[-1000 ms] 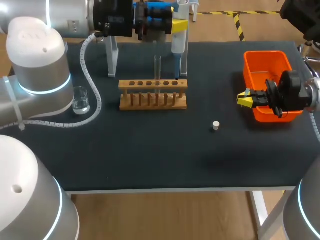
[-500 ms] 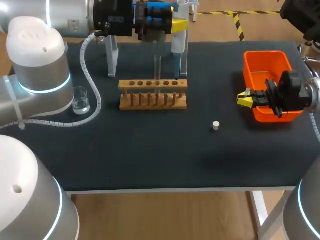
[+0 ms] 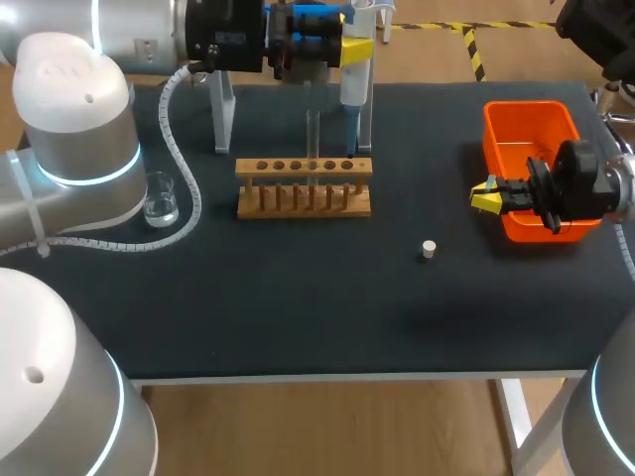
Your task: Invert the test tube, pick up the pipette, mount the tip to pipette, aspirate from beaker and dispense into the tube, eject the tip, return the pipette, and cap with the stopper.
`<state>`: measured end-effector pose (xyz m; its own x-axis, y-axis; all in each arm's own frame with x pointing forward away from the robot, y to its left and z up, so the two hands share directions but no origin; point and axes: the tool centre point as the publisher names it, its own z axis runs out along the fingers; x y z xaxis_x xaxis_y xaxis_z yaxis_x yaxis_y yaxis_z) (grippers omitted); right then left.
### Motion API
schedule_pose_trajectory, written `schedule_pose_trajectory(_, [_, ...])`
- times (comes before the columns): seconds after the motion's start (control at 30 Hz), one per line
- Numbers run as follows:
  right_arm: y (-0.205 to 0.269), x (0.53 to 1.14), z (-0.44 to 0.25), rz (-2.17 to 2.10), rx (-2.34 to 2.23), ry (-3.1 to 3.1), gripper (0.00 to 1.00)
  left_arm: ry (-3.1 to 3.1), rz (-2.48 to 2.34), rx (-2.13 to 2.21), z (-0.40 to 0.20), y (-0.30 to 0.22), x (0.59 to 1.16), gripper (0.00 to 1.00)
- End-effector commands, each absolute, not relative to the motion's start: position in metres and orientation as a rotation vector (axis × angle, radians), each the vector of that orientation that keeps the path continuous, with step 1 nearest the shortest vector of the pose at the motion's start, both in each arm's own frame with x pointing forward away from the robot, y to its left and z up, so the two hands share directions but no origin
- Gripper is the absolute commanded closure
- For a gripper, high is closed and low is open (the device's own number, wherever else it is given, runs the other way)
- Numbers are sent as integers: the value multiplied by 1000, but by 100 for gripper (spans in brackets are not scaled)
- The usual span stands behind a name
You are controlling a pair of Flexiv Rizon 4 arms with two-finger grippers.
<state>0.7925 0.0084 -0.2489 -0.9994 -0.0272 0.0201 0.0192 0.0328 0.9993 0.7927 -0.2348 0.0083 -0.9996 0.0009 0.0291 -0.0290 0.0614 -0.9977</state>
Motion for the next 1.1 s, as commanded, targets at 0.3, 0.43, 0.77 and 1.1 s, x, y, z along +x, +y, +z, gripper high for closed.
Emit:
schedule_pose_trajectory(0.3, [9, 791, -249, -2162, 5, -2238, 100, -2271, 2134, 26, 9, -234, 794, 100])
schedule_pose_trajectory(0.43, [9, 791, -249, -2162, 5, -2238, 100, -2271, 2134, 26, 9, -234, 794, 100])
schedule_pose_trajectory(0.77, [9, 791, -249, -2162, 5, -2238, 100, -2271, 2134, 26, 9, -234, 794, 100])
schedule_pose_trajectory(1.1, [19, 792, -250, -2146, 3, -2249, 100, -2271, 2134, 26, 9, -234, 794, 100])
